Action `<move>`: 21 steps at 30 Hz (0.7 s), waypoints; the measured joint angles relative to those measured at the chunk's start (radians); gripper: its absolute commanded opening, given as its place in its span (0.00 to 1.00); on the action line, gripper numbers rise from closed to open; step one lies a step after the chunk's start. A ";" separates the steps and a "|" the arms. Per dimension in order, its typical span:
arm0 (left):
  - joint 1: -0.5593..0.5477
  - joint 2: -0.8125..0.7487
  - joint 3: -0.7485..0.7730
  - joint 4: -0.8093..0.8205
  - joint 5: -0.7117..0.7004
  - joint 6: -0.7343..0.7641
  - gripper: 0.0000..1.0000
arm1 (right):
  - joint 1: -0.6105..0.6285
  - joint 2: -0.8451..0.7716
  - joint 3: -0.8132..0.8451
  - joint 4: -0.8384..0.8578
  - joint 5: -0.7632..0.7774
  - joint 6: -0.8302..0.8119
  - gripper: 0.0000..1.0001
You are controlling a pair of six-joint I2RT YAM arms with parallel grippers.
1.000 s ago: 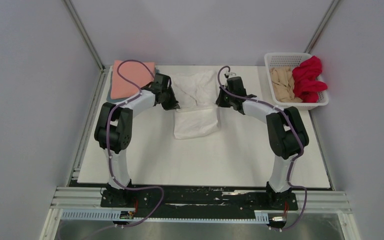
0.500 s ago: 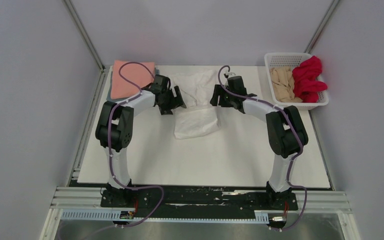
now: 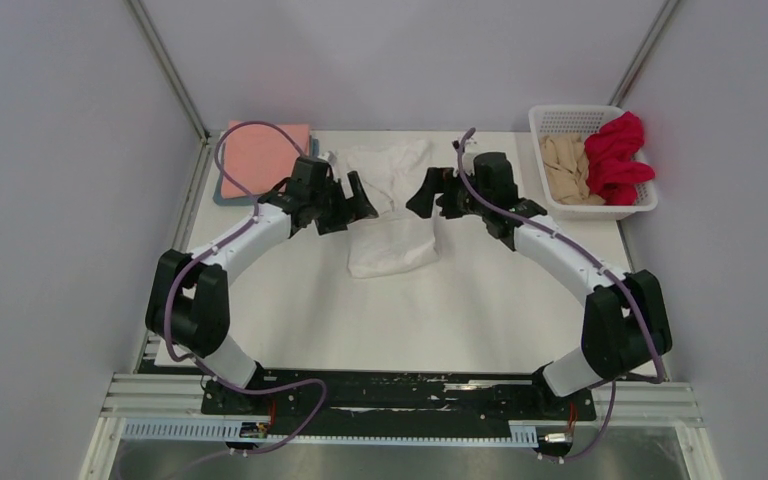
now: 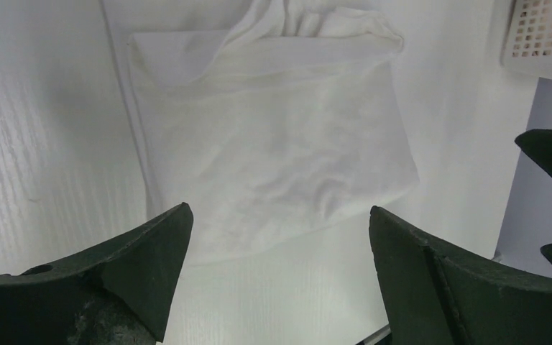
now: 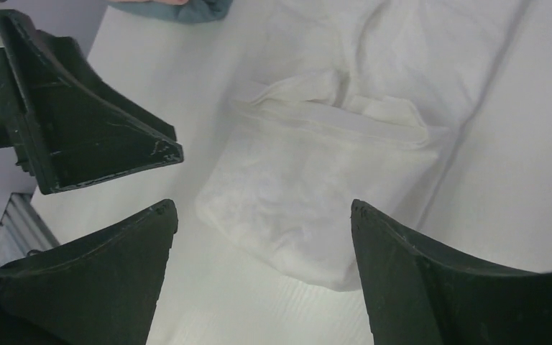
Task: Fold and stack the t-shirts
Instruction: Fold the folded rectangular tshirt in 1/3 of the way
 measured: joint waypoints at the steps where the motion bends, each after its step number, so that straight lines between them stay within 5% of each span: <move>1: -0.006 -0.014 -0.010 0.006 0.001 -0.005 1.00 | 0.007 0.002 0.000 0.012 -0.029 0.004 0.88; 10: -0.010 -0.031 -0.138 0.025 -0.003 -0.042 1.00 | 0.044 0.247 0.027 -0.003 -0.175 0.039 0.90; 21: -0.010 -0.044 -0.150 0.006 -0.026 -0.046 1.00 | 0.043 0.133 -0.216 -0.043 -0.145 0.056 0.92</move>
